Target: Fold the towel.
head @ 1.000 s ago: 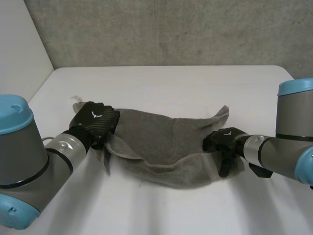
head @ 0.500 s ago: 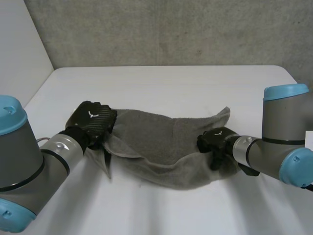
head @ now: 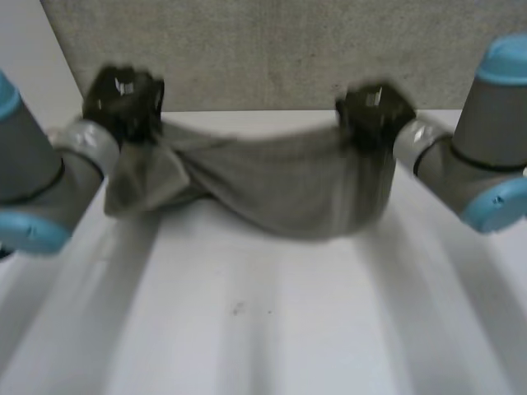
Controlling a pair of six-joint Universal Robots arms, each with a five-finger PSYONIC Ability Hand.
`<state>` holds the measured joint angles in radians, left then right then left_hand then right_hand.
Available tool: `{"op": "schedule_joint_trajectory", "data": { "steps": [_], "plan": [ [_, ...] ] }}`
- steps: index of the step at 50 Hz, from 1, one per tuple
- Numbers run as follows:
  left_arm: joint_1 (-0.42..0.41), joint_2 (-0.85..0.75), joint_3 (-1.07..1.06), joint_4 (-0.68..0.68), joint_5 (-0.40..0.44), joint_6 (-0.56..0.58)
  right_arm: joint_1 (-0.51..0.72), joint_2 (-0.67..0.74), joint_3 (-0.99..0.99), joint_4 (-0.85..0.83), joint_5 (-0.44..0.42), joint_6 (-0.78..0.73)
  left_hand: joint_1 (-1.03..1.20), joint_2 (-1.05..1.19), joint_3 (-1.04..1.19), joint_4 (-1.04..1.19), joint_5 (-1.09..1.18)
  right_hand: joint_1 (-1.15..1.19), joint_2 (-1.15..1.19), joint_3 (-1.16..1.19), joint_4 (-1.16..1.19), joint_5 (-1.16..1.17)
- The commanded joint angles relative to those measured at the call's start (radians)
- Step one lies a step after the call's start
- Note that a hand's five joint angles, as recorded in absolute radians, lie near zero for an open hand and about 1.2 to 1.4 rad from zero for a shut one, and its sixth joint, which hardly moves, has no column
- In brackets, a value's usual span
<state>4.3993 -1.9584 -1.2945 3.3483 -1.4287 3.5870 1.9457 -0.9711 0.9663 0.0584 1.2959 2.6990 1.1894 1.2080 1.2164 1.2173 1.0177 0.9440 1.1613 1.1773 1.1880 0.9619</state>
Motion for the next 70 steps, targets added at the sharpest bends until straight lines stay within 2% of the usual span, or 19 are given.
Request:
{"op": "schedule_joint_trajectory", "data": {
  "steps": [1, 3, 7, 11, 16, 22, 26, 33, 42, 44, 50, 52, 55, 57, 58, 60, 61, 63, 70],
  "plan": [
    [0.020, -0.097, 0.436, 0.025, 0.005, -0.068, 0.025, -0.141, 0.064, -0.613, 0.150, -0.005, 0.207, 0.188, 0.180, 0.179, 0.204, 0.452, 0.235, 0.219, 0.208, 0.260],
    [0.025, -0.099, 0.475, 0.036, 0.004, -0.116, 0.028, -0.164, 0.109, -0.661, 0.146, -0.008, 0.207, 0.188, 0.180, 0.179, 0.204, 0.452, 0.235, 0.219, 0.208, 0.260],
    [0.042, -0.096, 0.465, 0.028, 0.014, -0.250, 0.032, -0.187, 0.208, -0.606, 0.102, -0.008, 0.207, 0.188, 0.180, 0.179, 0.204, 0.452, 0.235, 0.219, 0.208, 0.260],
    [0.045, -0.091, 0.377, -0.013, 0.025, -0.280, 0.041, -0.189, 0.269, -0.529, 0.068, -0.016, 0.207, 0.188, 0.180, 0.179, 0.204, 0.452, 0.235, 0.219, 0.208, 0.260],
    [0.054, -0.082, 0.146, -0.154, 0.100, -0.212, 0.064, -0.157, 0.347, -0.294, 0.017, -0.066, 0.207, 0.188, 0.180, 0.179, 0.204, 0.452, 0.235, 0.219, 0.208, 0.260],
    [0.072, -0.080, -0.069, -0.260, 0.108, -0.107, 0.062, -0.112, 0.413, -0.108, 0.011, -0.126, 0.207, 0.188, 0.180, 0.179, 0.204, 0.452, 0.235, 0.219, 0.208, 0.260],
    [0.081, -0.076, -0.140, -0.277, 0.102, -0.063, 0.061, -0.110, 0.446, -0.077, 0.010, -0.146, 0.207, 0.188, 0.180, 0.179, 0.204, 0.452, 0.235, 0.219, 0.208, 0.260],
    [0.069, -0.027, -0.218, -0.297, 0.093, -0.016, 0.052, -0.129, 0.503, -0.075, 0.011, -0.136, -0.265, -0.283, -0.292, -0.293, -0.268, 0.452, 0.235, 0.219, 0.208, 0.260],
    [0.040, 0.036, -0.227, -0.300, 0.047, -0.017, 0.053, -0.140, 0.543, -0.088, 0.025, -0.074, -0.377, -0.396, -0.404, -0.405, -0.380, 0.452, 0.235, 0.219, 0.208, 0.260],
    [-0.012, 0.056, -0.238, -0.297, 0.005, -0.024, 0.053, -0.155, 0.555, -0.106, 0.028, -0.004, -0.377, -0.396, -0.404, -0.405, -0.380, 0.452, 0.235, 0.219, 0.208, 0.260],
    [-0.078, 0.064, -0.279, -0.290, -0.096, -0.025, 0.033, -0.169, 0.562, -0.118, 0.028, 0.113, -0.371, -0.390, -0.398, -0.399, -0.374, 0.452, 0.235, 0.219, 0.208, 0.260],
    [-0.124, 0.067, -0.318, -0.273, -0.191, -0.030, 0.021, -0.170, 0.566, -0.118, 0.026, 0.157, -0.368, -0.387, -0.395, -0.396, -0.371, 0.452, 0.235, 0.219, 0.208, 0.260],
    [-0.155, 0.070, -0.341, -0.248, -0.243, -0.031, 0.019, -0.170, 0.569, -0.120, 0.025, 0.165, -0.365, -0.384, -0.392, -0.393, -0.368, 0.452, 0.235, 0.219, 0.208, 0.260],
    [-0.217, 0.072, -0.380, -0.166, -0.359, -0.031, 0.027, -0.163, 0.571, -0.120, 0.023, 0.170, -0.351, -0.369, -0.378, -0.379, -0.354, 0.452, 0.235, 0.219, 0.208, 0.260],
    [-0.218, 0.072, -0.381, -0.165, -0.360, -0.031, 0.027, -0.163, 0.571, -0.120, 0.023, 0.170, -0.351, -0.369, -0.378, -0.378, -0.353, 0.452, 0.235, 0.219, 0.208, 0.260],
    [-0.274, 0.078, -0.422, -0.074, -0.474, -0.031, 0.033, -0.159, 0.572, -0.121, 0.025, 0.167, -0.345, -0.363, -0.372, -0.373, -0.348, 0.452, 0.235, 0.219, 0.208, 0.260],
    [-0.274, 0.078, -0.422, -0.073, -0.475, -0.031, 0.033, -0.159, 0.572, -0.121, 0.025, 0.166, -0.345, -0.363, -0.372, -0.373, -0.348, 0.452, 0.235, 0.219, 0.208, 0.260],
    [-0.317, 0.066, -0.446, -0.004, -0.560, -0.031, 0.035, -0.158, 0.572, -0.121, 0.025, 0.165, -0.348, -0.366, -0.375, -0.376, -0.350, 0.452, 0.235, 0.219, 0.208, 0.260],
    [-0.348, 0.009, -0.474, 0.017, -0.616, -0.031, 0.033, -0.156, 0.572, -0.123, 0.025, 0.165, -0.350, -0.369, -0.378, -0.378, -0.353, 0.452, 0.235, 0.219, 0.208, 0.260]
  ]
}}
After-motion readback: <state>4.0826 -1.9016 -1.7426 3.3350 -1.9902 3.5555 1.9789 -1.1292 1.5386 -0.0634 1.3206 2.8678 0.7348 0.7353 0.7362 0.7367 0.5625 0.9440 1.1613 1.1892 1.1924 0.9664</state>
